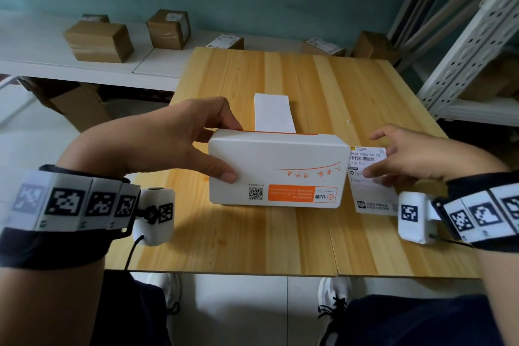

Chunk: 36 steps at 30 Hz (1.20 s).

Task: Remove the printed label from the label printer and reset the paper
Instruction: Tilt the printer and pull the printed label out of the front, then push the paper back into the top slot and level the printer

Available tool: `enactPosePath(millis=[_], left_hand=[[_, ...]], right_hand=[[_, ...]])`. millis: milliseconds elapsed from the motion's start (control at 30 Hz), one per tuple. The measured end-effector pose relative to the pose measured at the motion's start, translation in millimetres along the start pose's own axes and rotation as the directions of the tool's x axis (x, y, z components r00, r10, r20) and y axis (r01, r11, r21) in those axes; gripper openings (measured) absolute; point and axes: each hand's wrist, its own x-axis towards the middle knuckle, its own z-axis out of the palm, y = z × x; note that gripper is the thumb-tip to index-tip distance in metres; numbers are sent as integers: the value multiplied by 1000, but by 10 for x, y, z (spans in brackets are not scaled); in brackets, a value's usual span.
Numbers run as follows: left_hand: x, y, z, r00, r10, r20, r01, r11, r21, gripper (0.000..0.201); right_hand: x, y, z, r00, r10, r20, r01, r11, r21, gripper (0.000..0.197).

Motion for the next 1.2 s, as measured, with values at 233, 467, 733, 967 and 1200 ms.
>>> enactPosePath(millis=[233,467,733,967,1200], left_hand=[[11,-22,-15,1000,-6,2,6,1000,-12,53],[-13,-19,-16,1000,-12,9,12,1000,7,55],[25,-22,-30,1000,-11,18,11,1000,8,50],[31,-24,-8,999,-12,37,13,1000,-10,52],[33,-46,-36,998,-4,58,5,1000,-22,54]], right_hand=[[-220,-135,-142,996,-17,-89,13,999,-50,67],[-305,-446,-205,936,-220,-275,193,974,-119,20],[-60,-887,-252,863,-493,-111,436,837,-331,18],[289,-1143,-7,850,-504,151,496,671,-551,67],[469,-1193,205,810,-541,225,528,508,-681,63]])
